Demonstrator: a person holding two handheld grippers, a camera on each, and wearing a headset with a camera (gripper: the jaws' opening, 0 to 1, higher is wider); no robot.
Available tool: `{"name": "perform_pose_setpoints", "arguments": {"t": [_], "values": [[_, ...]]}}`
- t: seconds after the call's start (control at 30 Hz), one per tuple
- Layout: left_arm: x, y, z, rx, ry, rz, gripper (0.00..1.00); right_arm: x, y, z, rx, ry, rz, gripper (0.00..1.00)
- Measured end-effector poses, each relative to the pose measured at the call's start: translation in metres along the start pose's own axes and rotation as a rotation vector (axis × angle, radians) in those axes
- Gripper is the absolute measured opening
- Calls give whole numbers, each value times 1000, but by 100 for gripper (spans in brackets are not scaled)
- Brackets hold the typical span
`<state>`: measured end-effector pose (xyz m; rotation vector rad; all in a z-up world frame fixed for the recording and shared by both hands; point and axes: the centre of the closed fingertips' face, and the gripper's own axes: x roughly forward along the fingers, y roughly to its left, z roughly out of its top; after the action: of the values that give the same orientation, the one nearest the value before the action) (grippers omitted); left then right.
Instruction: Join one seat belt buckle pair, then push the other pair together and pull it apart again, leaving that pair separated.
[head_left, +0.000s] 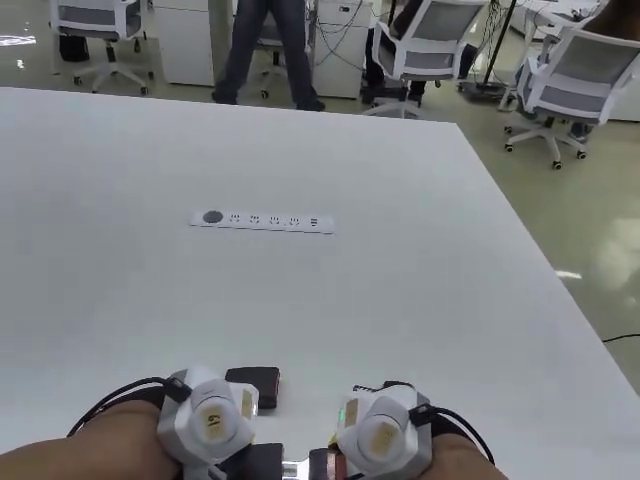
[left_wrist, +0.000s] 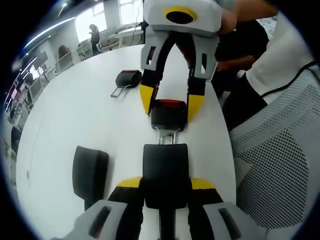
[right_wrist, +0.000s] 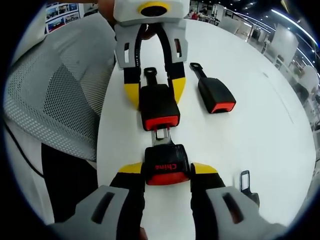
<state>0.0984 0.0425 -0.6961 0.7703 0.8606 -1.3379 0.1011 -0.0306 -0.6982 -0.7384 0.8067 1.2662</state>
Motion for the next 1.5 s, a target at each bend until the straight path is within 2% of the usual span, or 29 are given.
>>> {"name": "perform_pose_setpoints", "arguments": {"t": [0.2, 0.4, 0.57, 0.63, 0.67, 0.77, 0.9, 1.07, 1.2, 1.3, 1.37, 1.5], "values": [[1, 0, 0, 17, 6, -16, 34, 0, 2, 2, 3, -9, 20, 33], [2, 0, 0, 34, -34, -35, 34, 5, 2, 6, 7, -15, 26, 32], [2, 1, 0, 60, -11, -41, 34, 9, 3, 10, 12, -14, 24, 32], [3, 0, 0, 66, -5, -42, 34, 9, 4, 11, 18, -23, 23, 31], [3, 0, 0, 75, -2, -44, 34, 11, 6, 16, 29, -44, 25, 31], [3, -2, -1, 75, 19, -53, 34, 15, 4, 21, -1, -13, 11, 31], [3, 0, 0, 79, 12, -47, 34, 17, 3, 20, 26, -41, 26, 31], [2, 1, 0, 80, 15, -45, 34, 18, 5, 21, 21, -32, 29, 32], [1, 3, -1, 68, 4, -37, 34, 18, 6, 21, 13, -29, 27, 32], [-1, 3, -1, 42, -51, -25, 34, 14, 7, 22, -20, -27, 23, 31], [-1, 3, -2, 28, -64, -26, 33, 12, 7, 23, -30, -24, 22, 31], [-1, 5, -3, 39, -49, -34, 33, 12, 6, 22, -28, -20, 28, 31]]}}
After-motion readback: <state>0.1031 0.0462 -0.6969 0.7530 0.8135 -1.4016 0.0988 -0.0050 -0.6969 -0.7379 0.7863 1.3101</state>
